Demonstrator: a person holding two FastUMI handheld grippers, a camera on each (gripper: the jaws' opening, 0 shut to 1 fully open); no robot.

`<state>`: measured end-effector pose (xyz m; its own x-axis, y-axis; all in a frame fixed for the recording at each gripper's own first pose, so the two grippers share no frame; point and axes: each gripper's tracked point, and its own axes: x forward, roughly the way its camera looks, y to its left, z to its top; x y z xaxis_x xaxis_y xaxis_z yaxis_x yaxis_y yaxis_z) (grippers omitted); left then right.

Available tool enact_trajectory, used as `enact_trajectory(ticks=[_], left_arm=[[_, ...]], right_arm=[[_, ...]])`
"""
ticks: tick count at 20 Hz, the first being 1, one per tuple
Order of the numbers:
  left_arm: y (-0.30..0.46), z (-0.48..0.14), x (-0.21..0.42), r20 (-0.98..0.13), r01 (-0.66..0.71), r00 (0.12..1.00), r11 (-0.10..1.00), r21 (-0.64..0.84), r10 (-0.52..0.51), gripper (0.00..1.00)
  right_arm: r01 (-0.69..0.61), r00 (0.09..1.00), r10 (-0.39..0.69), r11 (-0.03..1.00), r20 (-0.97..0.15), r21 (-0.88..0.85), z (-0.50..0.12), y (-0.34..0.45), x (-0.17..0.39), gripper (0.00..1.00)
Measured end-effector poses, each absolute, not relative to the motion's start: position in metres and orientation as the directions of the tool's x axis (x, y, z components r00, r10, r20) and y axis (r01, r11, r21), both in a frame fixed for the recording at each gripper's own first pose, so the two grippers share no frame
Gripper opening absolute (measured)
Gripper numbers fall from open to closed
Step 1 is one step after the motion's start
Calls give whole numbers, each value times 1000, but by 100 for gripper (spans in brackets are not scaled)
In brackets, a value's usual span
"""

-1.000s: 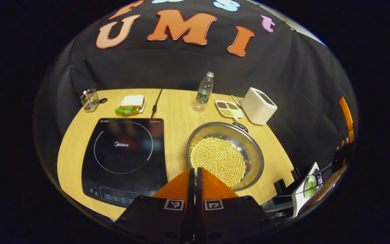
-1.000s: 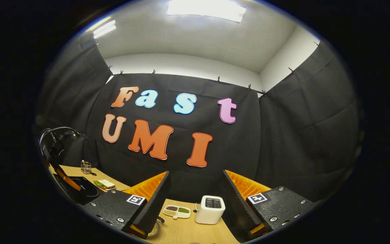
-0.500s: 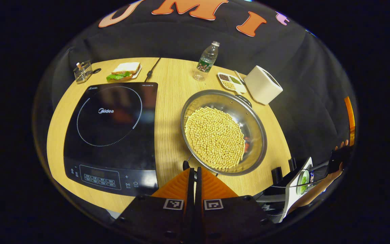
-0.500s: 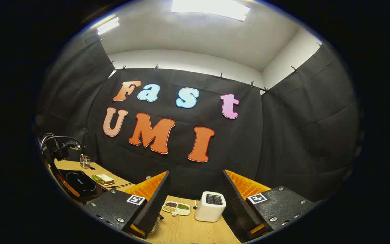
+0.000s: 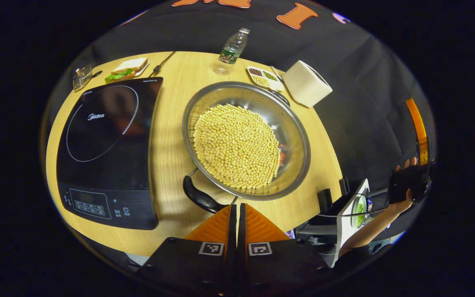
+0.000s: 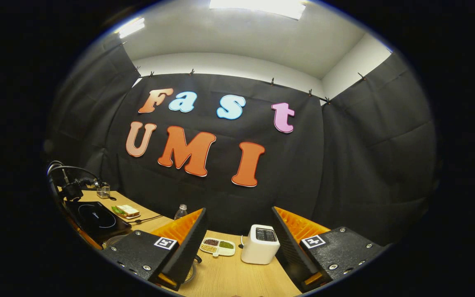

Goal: First push the handle of the pot to place it horizontally, then grasp the pot with both hands and set it on the induction cooktop.

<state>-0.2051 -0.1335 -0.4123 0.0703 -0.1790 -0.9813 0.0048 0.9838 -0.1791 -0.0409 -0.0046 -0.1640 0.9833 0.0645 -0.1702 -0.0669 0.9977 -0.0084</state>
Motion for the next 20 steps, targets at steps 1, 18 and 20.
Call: enact_trajectory(ticks=[1,18,20], left_arm=[[-136,-418,-209,-982,9,54,984,-179,-179,8],[-105,-463,-210,-998,-119,-9,991,-68,-70,8],[-100,-464,-207,-999,-103,0,993,-50,-51,8]], right_arm=[[-67,982,65,998,-177,-4,-167,-4,-41,94],[-68,954,67,998,-291,8,-215,0,-28,94],[-75,950,73,997,-304,6,-221,4,-28,94]])
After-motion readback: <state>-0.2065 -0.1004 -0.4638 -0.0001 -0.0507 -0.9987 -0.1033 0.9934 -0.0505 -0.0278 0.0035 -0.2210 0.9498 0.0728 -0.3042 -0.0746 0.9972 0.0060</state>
